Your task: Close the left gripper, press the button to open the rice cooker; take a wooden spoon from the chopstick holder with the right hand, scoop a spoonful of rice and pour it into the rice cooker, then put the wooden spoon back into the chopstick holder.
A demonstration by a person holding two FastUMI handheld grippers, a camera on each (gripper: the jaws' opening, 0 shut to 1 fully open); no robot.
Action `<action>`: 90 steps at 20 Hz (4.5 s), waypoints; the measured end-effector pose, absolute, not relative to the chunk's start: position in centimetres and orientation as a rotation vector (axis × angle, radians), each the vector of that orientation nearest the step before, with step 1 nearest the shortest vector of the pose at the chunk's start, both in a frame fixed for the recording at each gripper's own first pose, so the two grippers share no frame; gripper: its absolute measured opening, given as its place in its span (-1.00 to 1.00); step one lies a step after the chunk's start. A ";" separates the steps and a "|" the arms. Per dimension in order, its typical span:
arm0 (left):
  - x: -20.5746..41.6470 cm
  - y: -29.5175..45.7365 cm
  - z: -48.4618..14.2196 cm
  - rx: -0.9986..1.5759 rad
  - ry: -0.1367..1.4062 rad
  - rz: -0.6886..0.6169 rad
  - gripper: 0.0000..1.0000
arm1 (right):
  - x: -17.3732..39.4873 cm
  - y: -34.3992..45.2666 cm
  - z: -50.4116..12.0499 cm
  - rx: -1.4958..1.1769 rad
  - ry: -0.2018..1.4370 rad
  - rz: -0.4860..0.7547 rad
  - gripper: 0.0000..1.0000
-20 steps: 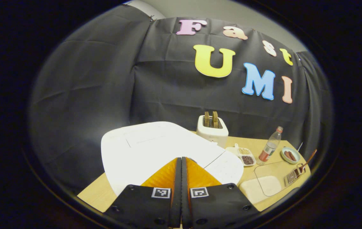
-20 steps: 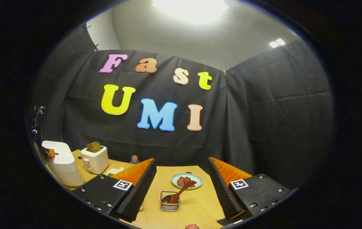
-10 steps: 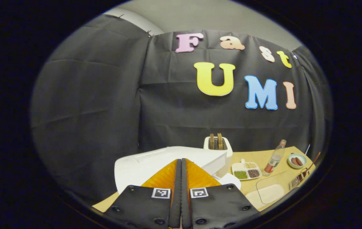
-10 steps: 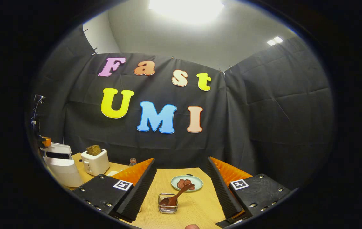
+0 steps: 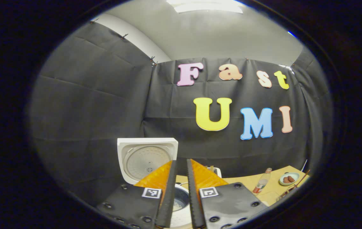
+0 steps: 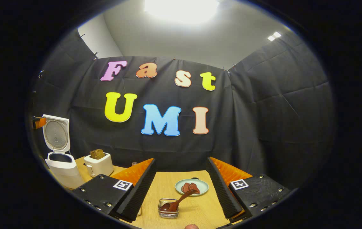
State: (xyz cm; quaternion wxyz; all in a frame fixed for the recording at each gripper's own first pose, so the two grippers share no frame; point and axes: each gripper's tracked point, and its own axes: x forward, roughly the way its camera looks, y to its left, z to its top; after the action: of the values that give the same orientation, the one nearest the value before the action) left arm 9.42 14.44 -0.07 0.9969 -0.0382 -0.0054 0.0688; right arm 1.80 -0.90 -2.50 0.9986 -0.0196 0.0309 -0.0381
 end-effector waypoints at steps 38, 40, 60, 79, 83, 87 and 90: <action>-4.1 11.5 1.3 0.010 0.034 0.231 0.92 | 10.3 -0.7 -28.2 0.507 0.778 -0.042 0.27; -4.3 11.5 1.4 0.020 0.033 0.228 0.96 | 10.1 -1.0 -28.0 0.497 0.781 -0.058 0.10; -2.9 15.4 -2.2 -0.068 0.041 0.174 0.92 | 10.2 4.4 -15.6 0.346 0.550 0.038 -0.78; -3.9 24.1 -5.4 -0.036 0.090 0.212 0.95 | 10.3 17.1 -21.2 0.065 0.544 0.136 -0.78; -4.5 25.7 -5.9 -0.025 0.112 0.236 0.95 | 10.6 17.9 -23.9 -0.071 0.539 0.123 -0.78; -5.0 27.1 -6.0 -0.001 0.118 0.264 0.96 | 10.9 19.2 -24.8 -0.190 0.492 0.117 -0.77; -5.0 27.2 -6.1 -0.003 0.122 0.269 0.99 | 10.3 21.1 -25.6 -0.230 0.492 0.158 -0.78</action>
State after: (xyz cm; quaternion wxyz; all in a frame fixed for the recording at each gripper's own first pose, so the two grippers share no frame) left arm -4.96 27.20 -6.07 0.9891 -0.0015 0.0606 0.1342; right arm 10.28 21.08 -25.63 0.9602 -0.1133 0.2430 0.0778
